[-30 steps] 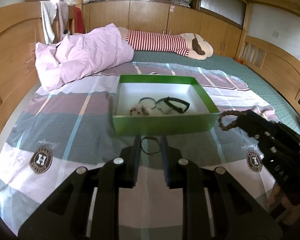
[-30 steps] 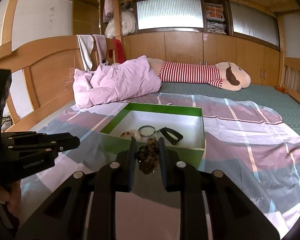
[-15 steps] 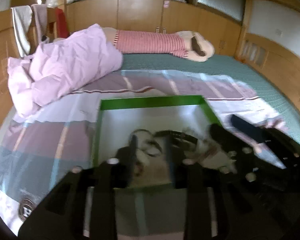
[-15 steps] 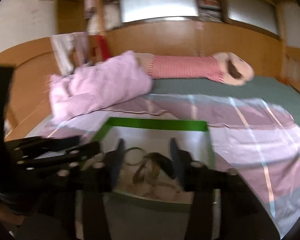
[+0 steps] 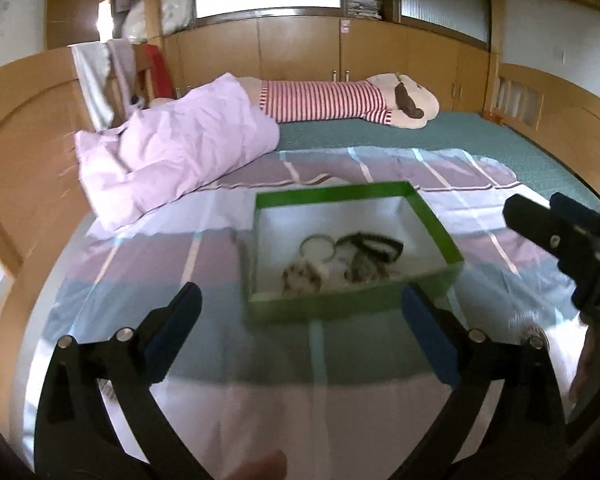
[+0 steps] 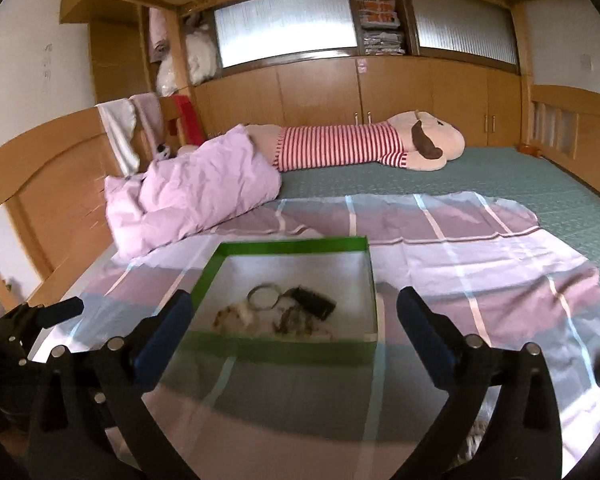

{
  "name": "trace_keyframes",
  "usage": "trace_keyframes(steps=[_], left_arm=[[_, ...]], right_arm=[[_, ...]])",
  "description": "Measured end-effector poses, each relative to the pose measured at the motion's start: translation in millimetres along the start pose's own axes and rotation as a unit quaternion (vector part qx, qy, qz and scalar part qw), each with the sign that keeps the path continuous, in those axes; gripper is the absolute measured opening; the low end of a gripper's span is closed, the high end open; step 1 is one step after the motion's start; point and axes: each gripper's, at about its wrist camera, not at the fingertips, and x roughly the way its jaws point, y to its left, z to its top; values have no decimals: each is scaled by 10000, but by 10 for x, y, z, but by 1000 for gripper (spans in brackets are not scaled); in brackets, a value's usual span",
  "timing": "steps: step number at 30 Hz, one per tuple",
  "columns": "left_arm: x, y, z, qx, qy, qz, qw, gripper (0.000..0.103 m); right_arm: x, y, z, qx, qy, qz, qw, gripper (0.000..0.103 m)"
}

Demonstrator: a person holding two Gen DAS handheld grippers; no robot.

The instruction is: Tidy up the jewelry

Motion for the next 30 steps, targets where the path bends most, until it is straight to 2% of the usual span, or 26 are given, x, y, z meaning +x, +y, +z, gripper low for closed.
trace_keyframes(steps=[2, 6, 9, 12, 19, 30], left_arm=[[-241, 33, -143, -77, -2, 61, 10000, 99], [-579, 4, -381, -101, -71, 98, 9999, 99], [-687, -41, -549, -160, 123, 83, 9998, 99], [-755, -85, -661, -272, 138, 96, 9995, 99], [-709, -125, -720, -234, 186, -97, 9995, 99], [-541, -39, -702, -328, 273, -36, 9991, 99]], right_arm=[[-165, 67, -143, -161, 207, -313, 9992, 100], [-439, 61, -414, 0, 305, -293, 9991, 100], [-554, 79, -557, -5, 321, -331, 9989, 100], [-590, 69, -597, -19, 291, -346, 9990, 100], [-544, 33, -622, 8, 319, -408, 9987, 100], [-418, 24, -576, -17, 398, -394, 9984, 100]])
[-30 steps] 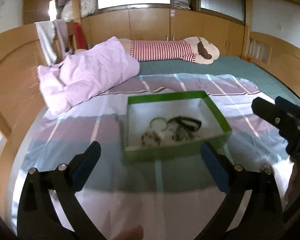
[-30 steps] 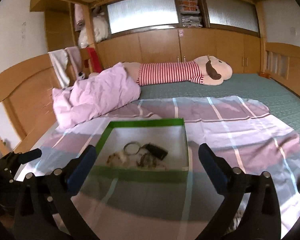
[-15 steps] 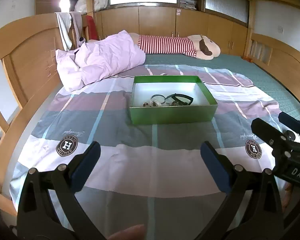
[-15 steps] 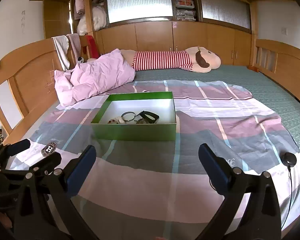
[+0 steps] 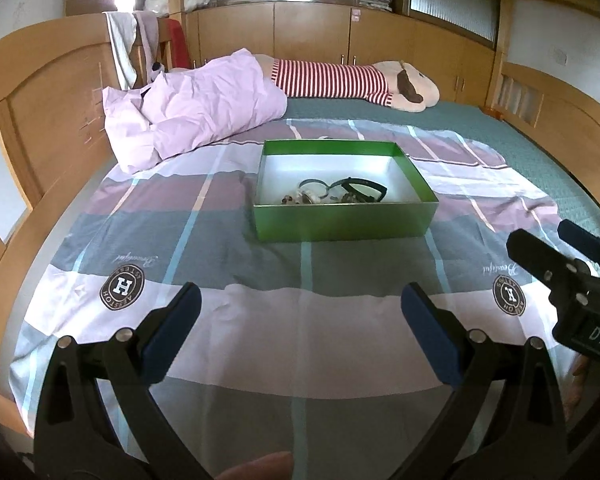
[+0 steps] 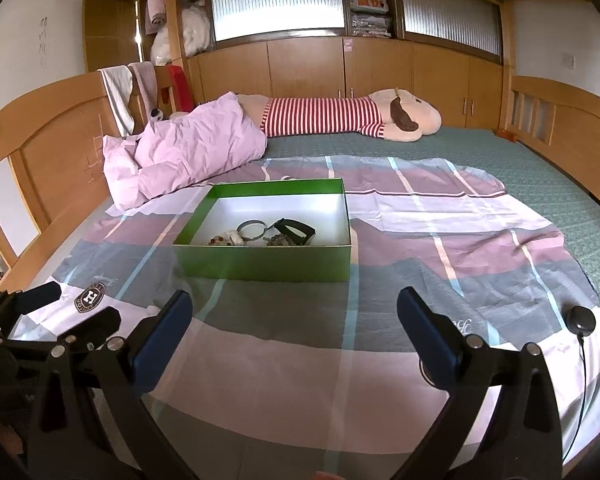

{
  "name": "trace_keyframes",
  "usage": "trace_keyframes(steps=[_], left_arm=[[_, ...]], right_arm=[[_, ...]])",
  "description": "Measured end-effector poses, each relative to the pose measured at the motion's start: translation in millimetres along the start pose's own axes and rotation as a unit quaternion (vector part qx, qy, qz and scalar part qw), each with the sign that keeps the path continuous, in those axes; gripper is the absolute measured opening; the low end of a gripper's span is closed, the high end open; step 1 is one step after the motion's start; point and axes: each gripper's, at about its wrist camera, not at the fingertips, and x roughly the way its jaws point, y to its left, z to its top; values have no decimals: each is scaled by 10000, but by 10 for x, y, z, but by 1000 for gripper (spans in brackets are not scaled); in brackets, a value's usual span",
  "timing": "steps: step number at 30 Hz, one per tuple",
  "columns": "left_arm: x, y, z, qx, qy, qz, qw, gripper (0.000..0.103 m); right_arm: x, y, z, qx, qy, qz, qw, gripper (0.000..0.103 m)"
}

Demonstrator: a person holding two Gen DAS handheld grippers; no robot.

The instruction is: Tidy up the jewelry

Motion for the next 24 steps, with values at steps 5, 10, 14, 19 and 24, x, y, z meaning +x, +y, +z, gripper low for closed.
trace_keyframes(steps=[5, 10, 14, 19, 24], left_arm=[[28, 41, 25, -67, 8, 23, 10000, 99], [11, 61, 45, -89, -30, 0, 10000, 99], [12, 46, 40, -78, -26, -20, 10000, 99], [22, 46, 44, -83, 1, -45, 10000, 99], [23, 44, 42, -87, 3, -35, 10000, 99]], right_arm=[[28, -18, 5, -13, 21, 12, 10000, 100], [59, -46, 3, -11, 51, 5, 10000, 100], [62, -52, -9, -28, 72, 16, 10000, 100], [66, -37, -25, -71, 71, 16, 9999, 100], [69, -34, -34, -63, 67, 6, 10000, 100]])
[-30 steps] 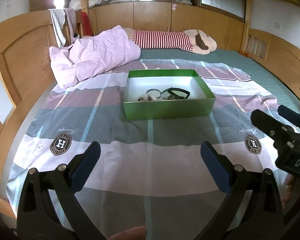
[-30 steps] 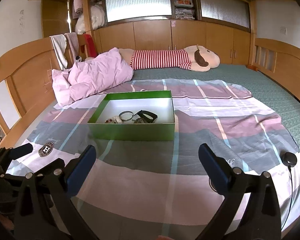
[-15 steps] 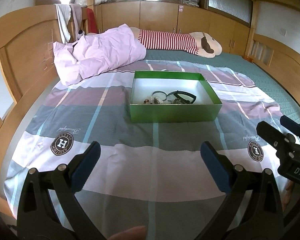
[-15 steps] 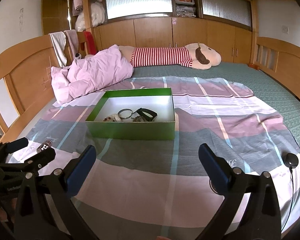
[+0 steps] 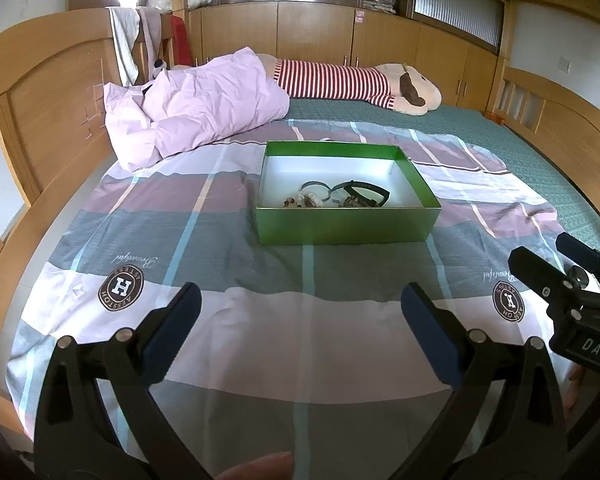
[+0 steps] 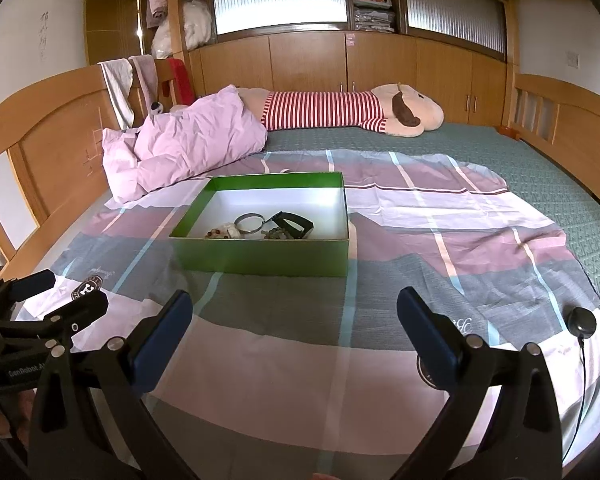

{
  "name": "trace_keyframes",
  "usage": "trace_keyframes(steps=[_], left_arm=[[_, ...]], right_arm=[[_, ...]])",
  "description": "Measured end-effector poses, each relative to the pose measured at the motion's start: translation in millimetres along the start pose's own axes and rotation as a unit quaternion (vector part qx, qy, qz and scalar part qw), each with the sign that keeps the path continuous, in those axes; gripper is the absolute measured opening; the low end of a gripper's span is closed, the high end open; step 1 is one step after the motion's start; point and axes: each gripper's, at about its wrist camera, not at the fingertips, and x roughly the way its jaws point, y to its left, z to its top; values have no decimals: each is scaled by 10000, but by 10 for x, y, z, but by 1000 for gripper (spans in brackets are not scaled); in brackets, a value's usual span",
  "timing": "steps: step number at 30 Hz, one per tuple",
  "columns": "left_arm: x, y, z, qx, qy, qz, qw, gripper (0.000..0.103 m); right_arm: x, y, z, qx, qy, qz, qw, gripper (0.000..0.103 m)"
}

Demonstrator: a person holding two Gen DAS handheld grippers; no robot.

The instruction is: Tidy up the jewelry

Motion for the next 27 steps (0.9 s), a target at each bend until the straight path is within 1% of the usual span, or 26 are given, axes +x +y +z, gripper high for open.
trace_keyframes(steps=[27], left_arm=[[3, -26, -18, 4, 10, -50, 10000, 99]], right_arm=[[11, -14, -18, -25, 12, 8, 10000, 100]])
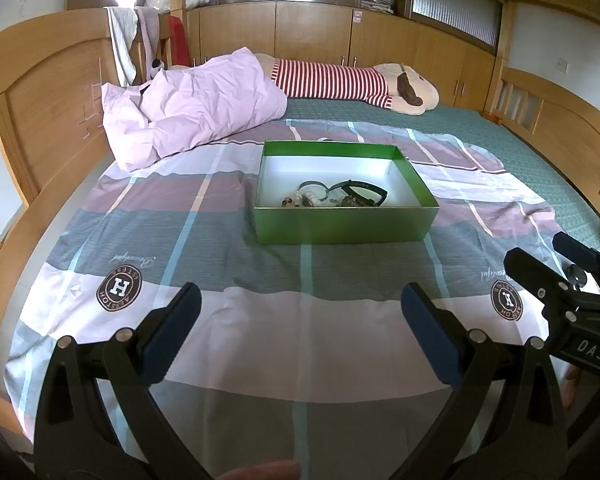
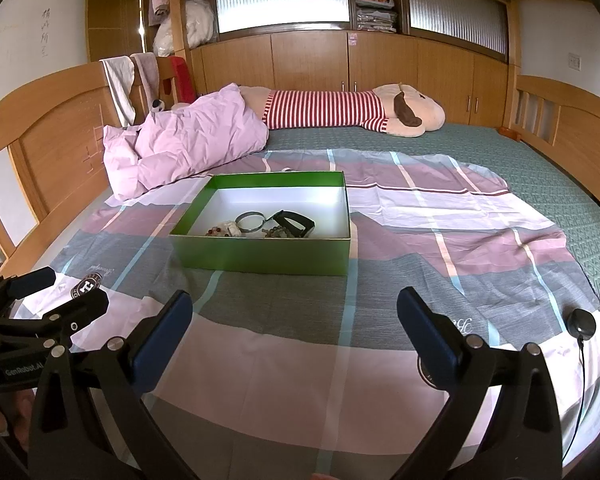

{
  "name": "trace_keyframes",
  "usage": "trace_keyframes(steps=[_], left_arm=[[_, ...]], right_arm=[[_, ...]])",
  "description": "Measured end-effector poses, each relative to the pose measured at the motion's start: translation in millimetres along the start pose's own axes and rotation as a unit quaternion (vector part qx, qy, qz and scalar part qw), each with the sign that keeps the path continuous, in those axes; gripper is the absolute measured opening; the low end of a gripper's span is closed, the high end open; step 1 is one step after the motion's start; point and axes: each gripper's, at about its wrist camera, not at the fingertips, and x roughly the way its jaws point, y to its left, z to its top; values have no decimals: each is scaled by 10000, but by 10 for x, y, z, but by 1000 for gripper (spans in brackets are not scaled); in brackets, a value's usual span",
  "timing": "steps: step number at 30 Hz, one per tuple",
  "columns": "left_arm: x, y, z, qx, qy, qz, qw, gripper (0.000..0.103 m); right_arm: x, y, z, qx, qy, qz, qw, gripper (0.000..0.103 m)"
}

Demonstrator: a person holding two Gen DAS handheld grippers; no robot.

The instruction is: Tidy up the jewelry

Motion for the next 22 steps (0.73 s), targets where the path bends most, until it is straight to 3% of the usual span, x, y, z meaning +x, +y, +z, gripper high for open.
trace_keyframes(steps=[22], left_arm=[[7, 8, -10, -34, 9, -53, 10000, 99]], right_arm=[[9, 10, -5, -16, 16, 2, 10000, 100]])
